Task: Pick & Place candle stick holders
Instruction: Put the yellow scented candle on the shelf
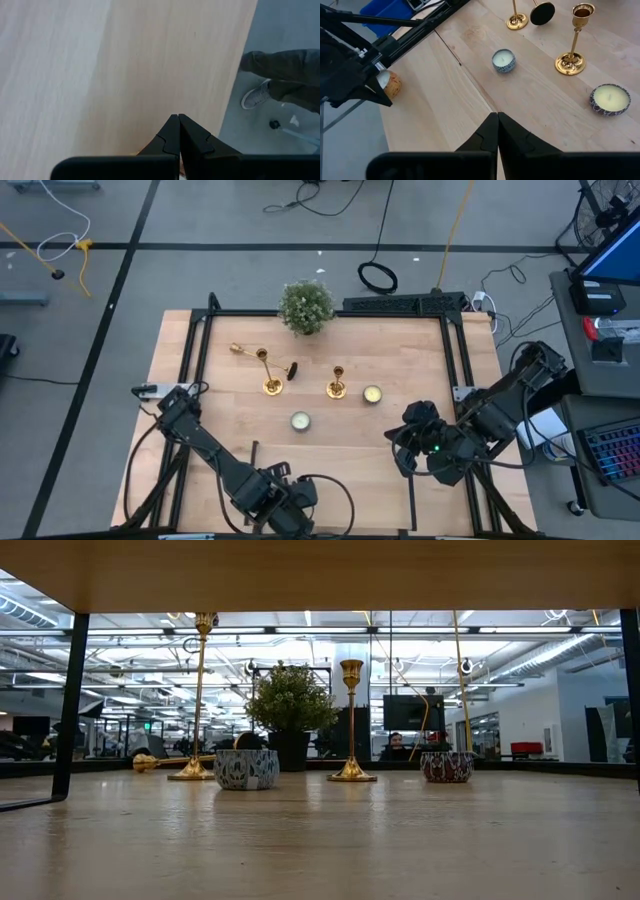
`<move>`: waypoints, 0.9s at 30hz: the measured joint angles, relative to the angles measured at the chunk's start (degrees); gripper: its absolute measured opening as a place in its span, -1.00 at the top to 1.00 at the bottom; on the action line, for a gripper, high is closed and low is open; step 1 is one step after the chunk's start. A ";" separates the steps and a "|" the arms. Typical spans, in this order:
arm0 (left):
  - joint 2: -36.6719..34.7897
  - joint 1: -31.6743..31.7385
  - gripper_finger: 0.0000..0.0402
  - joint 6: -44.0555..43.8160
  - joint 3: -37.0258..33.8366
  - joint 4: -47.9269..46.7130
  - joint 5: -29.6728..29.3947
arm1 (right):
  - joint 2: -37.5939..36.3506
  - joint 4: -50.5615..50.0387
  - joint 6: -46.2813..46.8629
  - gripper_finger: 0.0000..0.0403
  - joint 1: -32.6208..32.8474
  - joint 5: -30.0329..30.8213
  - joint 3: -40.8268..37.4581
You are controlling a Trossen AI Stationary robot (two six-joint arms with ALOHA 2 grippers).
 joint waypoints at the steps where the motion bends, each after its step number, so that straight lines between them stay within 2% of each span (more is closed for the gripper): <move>1: 0.00 -0.12 1.00 -0.27 0.00 0.00 0.00 | 0.00 0.00 0.02 1.00 0.00 -0.02 0.00; 27: 0.00 -1.30 1.00 -2.27 0.00 -0.04 0.98 | 0.00 1.44 -1.31 1.00 0.00 -0.02 0.00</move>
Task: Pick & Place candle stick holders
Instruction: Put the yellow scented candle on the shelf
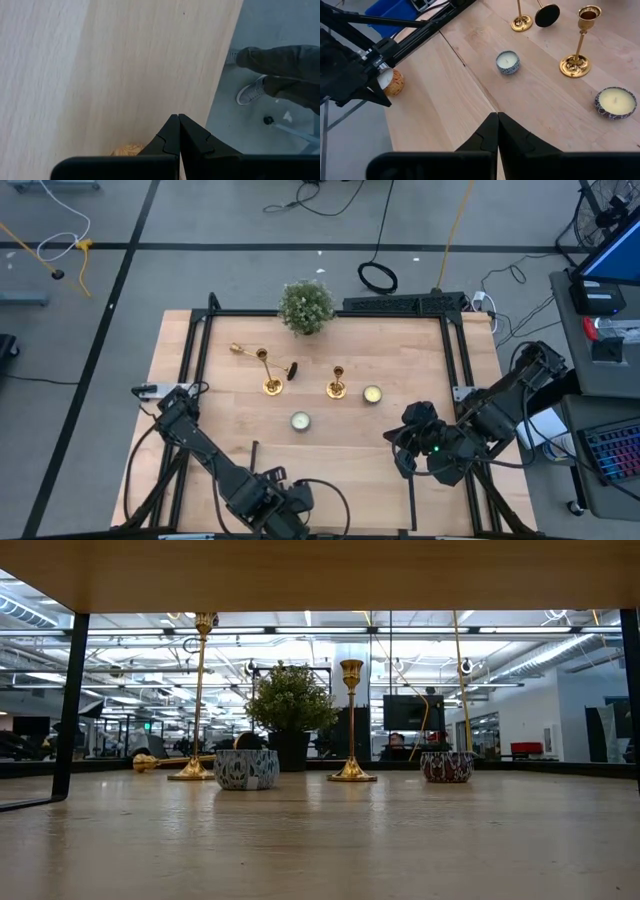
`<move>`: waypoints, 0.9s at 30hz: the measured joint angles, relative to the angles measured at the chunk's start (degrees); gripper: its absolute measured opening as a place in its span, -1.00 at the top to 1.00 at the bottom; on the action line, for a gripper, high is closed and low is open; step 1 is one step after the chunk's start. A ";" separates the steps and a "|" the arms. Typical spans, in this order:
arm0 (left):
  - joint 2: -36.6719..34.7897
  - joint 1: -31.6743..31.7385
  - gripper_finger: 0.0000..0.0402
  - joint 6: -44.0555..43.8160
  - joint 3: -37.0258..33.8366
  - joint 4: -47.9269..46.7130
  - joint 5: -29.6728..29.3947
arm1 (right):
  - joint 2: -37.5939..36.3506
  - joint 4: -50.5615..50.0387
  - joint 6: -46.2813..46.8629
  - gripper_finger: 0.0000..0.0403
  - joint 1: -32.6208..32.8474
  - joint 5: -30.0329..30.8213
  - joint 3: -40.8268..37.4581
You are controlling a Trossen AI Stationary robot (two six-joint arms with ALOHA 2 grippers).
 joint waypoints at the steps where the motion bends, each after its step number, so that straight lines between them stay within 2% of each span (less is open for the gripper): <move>1: 0.00 -0.05 1.00 -0.09 0.00 0.00 0.00 | 0.00 0.00 -0.01 1.00 0.00 0.00 0.00; 22: -0.02 -0.88 1.00 -1.00 0.00 0.01 0.83 | 0.00 0.00 -0.46 1.00 -0.46 -0.11 0.00; 27: -2.33 -1.01 1.00 -0.98 -0.04 2.03 -3.65 | 0.00 0.00 -0.63 1.00 -0.46 -0.07 0.00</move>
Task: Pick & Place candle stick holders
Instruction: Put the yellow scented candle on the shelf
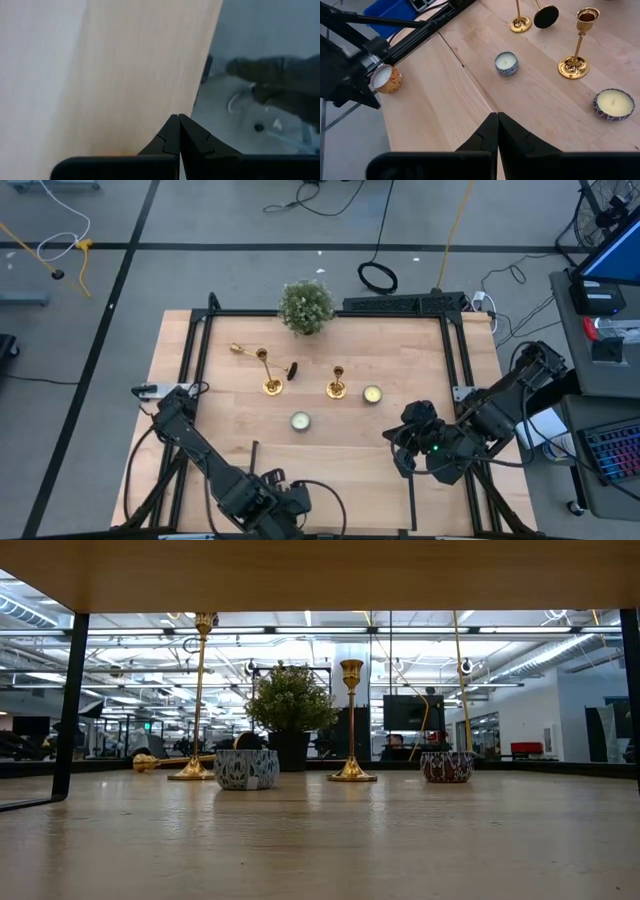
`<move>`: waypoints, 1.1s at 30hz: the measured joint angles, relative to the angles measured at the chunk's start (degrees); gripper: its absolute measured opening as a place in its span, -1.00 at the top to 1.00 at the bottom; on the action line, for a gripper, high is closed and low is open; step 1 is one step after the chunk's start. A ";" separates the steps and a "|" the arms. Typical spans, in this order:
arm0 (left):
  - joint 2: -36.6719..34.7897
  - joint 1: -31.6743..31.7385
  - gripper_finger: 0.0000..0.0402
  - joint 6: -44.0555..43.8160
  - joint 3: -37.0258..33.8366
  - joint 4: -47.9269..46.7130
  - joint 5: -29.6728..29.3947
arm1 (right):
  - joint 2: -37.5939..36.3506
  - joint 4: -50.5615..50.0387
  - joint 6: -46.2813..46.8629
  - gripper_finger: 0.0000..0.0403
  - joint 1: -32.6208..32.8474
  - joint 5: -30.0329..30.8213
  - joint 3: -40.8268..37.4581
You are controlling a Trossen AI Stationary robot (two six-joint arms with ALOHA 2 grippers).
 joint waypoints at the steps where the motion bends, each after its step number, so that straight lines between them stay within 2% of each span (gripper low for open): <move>1: -0.81 0.00 1.00 -0.17 0.00 -0.39 -1.13 | 0.00 -0.01 0.03 1.00 0.00 0.00 0.00; 5: -4.84 0.13 1.00 -4.06 0.00 -7.19 -5.57 | 0.00 0.00 0.15 1.00 0.00 0.02 0.00; 7: -6.75 0.01 1.00 -6.97 0.00 -12.15 -6.00 | 0.00 0.02 0.17 1.00 0.00 0.02 0.00; 11: -9.27 -0.54 1.00 -11.68 0.02 -18.55 -1.43 | 0.00 0.09 0.17 1.00 0.00 0.02 0.00; 20: -9.84 -2.92 1.00 -14.81 -2.18 -17.95 4.53 | 0.00 0.24 0.13 1.00 -0.24 0.39 0.00; 27: -9.78 -4.07 1.00 -15.62 -7.71 -13.34 6.57 | 0.00 0.72 -0.96 1.00 -1.10 0.00 -0.01; 33: -9.73 -4.82 1.00 -16.80 -9.75 -14.02 6.49 | 0.00 1.12 -1.31 1.00 -1.09 -0.07 -0.01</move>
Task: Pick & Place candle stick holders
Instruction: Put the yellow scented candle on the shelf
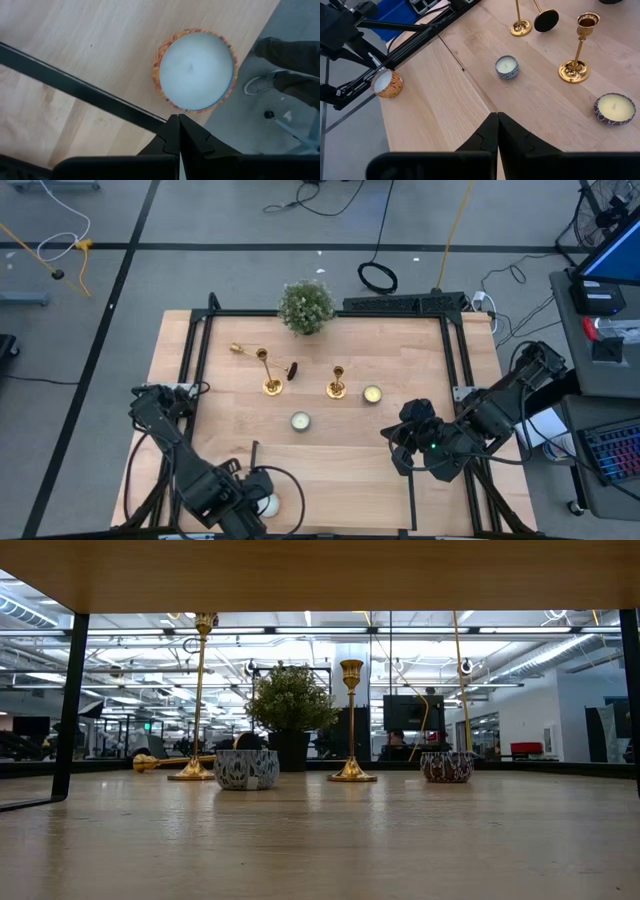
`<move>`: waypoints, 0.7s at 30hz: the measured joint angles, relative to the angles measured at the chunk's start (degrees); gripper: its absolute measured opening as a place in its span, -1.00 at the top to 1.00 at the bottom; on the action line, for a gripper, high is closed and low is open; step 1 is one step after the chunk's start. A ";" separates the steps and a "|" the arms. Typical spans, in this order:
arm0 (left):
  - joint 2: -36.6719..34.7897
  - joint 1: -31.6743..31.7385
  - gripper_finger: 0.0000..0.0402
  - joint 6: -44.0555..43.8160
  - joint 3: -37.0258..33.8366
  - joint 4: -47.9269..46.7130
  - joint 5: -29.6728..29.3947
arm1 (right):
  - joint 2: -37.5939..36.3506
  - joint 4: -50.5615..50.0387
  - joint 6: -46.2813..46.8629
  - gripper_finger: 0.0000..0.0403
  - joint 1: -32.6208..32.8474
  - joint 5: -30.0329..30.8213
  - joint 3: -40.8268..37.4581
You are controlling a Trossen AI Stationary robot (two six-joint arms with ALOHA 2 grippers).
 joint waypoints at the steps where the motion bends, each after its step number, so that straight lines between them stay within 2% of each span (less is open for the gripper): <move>1: -0.02 -0.06 1.00 -0.08 0.00 -0.06 0.00 | 0.00 -0.01 0.00 1.00 0.00 -0.02 0.00; 11: -0.02 -0.06 1.00 0.34 0.00 0.53 -0.44 | 0.00 -0.01 0.00 1.00 0.00 -0.06 -0.01; 15: 0.00 -0.06 1.00 0.55 0.00 0.39 -2.36 | 0.00 -0.01 0.00 1.00 0.00 -0.08 0.00; 21: -0.02 0.14 1.00 0.54 0.00 -2.44 -2.55 | 0.00 -0.01 0.00 1.00 0.00 -0.08 -0.01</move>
